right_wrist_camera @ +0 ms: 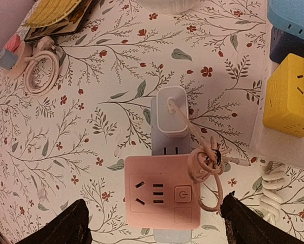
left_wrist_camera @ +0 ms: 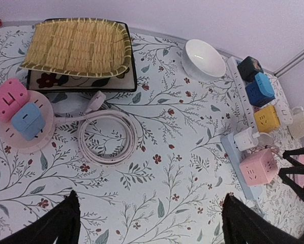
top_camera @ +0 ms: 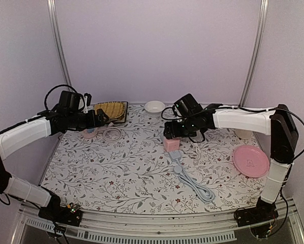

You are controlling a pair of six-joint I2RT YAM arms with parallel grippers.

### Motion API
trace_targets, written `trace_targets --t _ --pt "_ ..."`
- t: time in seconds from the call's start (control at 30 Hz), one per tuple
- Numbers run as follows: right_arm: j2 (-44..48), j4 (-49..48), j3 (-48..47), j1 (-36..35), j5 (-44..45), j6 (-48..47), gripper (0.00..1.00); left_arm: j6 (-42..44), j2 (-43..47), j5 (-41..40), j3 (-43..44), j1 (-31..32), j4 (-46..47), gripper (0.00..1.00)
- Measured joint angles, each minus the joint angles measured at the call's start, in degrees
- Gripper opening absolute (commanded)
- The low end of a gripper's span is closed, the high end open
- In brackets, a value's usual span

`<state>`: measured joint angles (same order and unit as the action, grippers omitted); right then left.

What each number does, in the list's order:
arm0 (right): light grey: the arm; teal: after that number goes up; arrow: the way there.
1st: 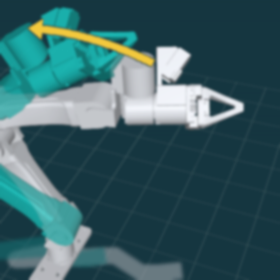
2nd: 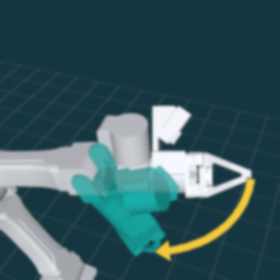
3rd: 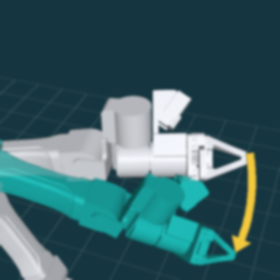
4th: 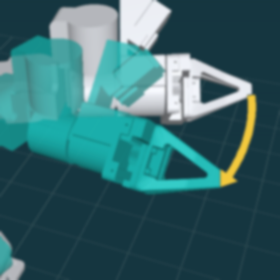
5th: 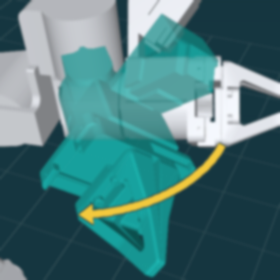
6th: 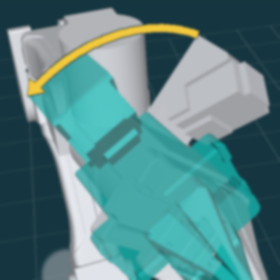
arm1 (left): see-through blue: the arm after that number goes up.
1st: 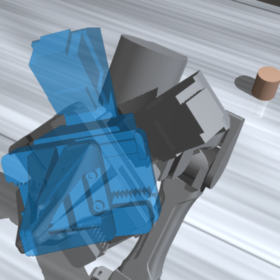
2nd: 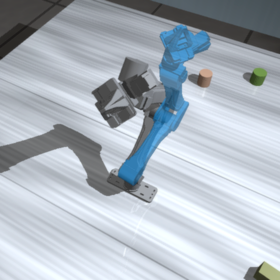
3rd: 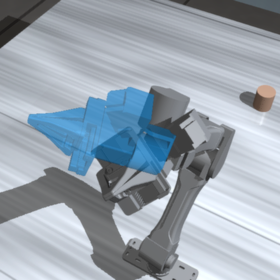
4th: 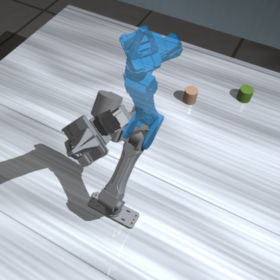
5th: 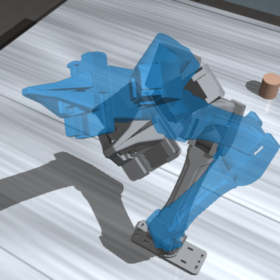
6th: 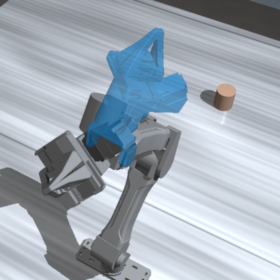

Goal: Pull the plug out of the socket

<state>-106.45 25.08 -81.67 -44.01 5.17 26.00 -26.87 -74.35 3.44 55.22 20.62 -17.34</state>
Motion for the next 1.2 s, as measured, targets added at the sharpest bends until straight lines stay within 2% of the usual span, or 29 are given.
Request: trace_targets --t 0.23,0.73,0.8,1.0,1.2 --pt "-2.82 3.69 -1.62 -0.76 3.04 0.31 0.84 0.00 -1.25 1.11 0.00 0.02 -0.02 0.97" --pt "-8.44 8.09 -6.25 -2.25 5.20 0.11 0.78 -0.31 -3.17 3.45 0.48 0.07 0.85 0.97" --pt "-9.01 8.31 -6.29 -2.38 5.42 -0.04 0.75 -0.85 -4.15 4.00 0.70 0.28 1.29 0.97" --pt "-9.88 8.26 -7.02 -2.82 6.14 -1.57 0.55 -2.82 -8.59 5.35 2.29 2.21 2.05 0.97" --pt "-9.46 6.25 -5.70 -3.85 6.32 -4.85 0.46 -4.74 -13.77 6.97 4.39 5.29 2.51 0.97"
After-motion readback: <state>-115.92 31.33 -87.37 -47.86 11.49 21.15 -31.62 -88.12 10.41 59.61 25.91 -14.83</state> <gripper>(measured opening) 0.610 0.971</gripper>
